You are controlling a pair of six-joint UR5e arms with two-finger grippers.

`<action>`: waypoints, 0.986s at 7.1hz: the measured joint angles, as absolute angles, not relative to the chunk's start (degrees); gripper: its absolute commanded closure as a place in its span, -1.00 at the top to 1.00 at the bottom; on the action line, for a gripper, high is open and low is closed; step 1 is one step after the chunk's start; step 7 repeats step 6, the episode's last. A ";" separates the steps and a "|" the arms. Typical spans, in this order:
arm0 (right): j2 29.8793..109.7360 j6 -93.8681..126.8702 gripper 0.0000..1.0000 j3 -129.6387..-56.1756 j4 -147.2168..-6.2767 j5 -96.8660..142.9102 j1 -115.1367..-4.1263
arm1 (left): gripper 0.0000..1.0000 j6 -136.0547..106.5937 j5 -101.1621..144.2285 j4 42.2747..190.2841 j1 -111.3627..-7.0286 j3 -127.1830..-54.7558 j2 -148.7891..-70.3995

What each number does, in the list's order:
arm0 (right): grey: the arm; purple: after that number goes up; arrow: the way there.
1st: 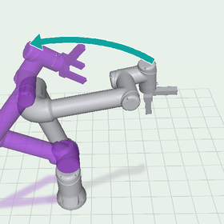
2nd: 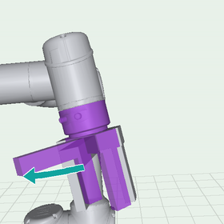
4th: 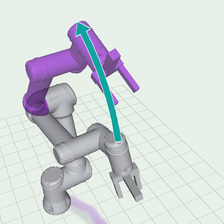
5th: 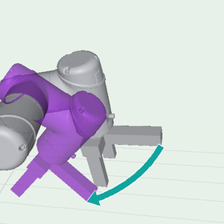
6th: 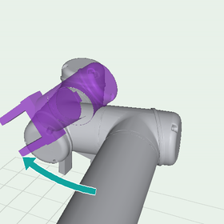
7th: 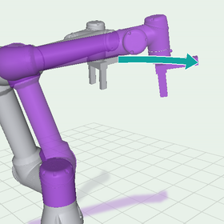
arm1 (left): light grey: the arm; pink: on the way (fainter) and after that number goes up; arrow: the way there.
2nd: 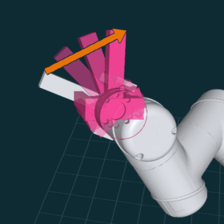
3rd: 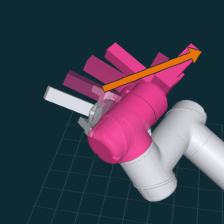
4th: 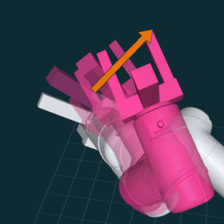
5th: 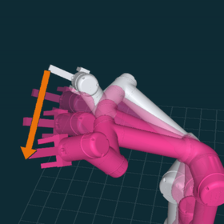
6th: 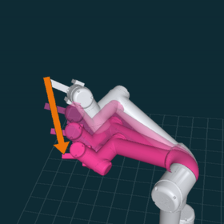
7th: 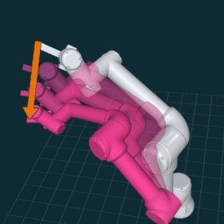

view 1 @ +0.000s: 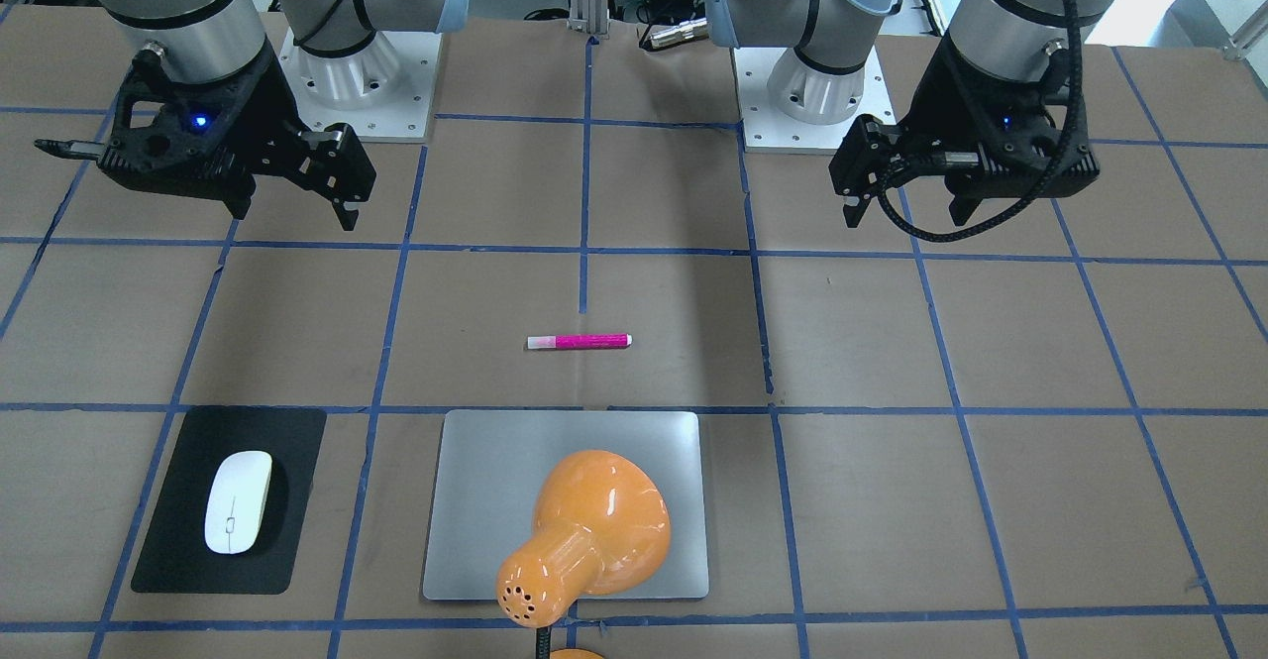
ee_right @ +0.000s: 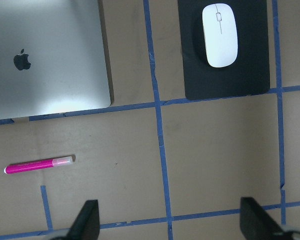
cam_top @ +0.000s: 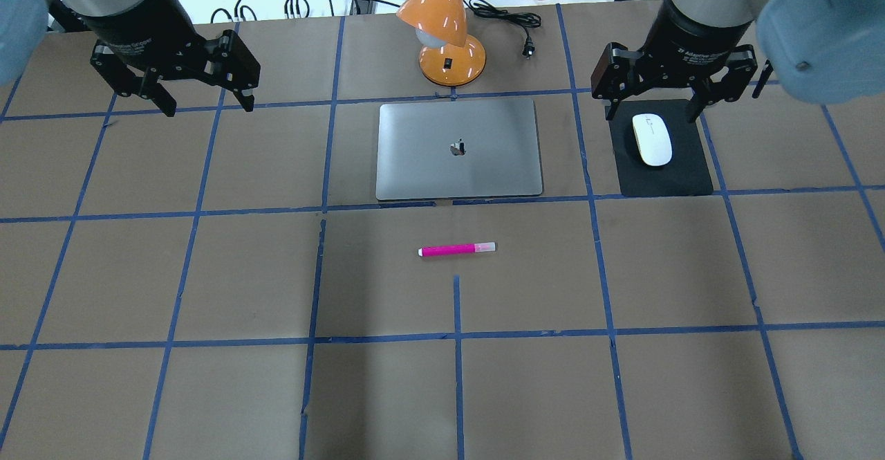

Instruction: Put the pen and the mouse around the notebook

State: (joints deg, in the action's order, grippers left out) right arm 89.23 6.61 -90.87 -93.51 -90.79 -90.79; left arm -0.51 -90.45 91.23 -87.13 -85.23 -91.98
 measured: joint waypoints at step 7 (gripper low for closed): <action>89.47 6.45 1.00 -91.35 -93.26 -90.80 -90.51 | 1.00 -3.90 -90.60 91.35 -87.18 -85.42 -92.21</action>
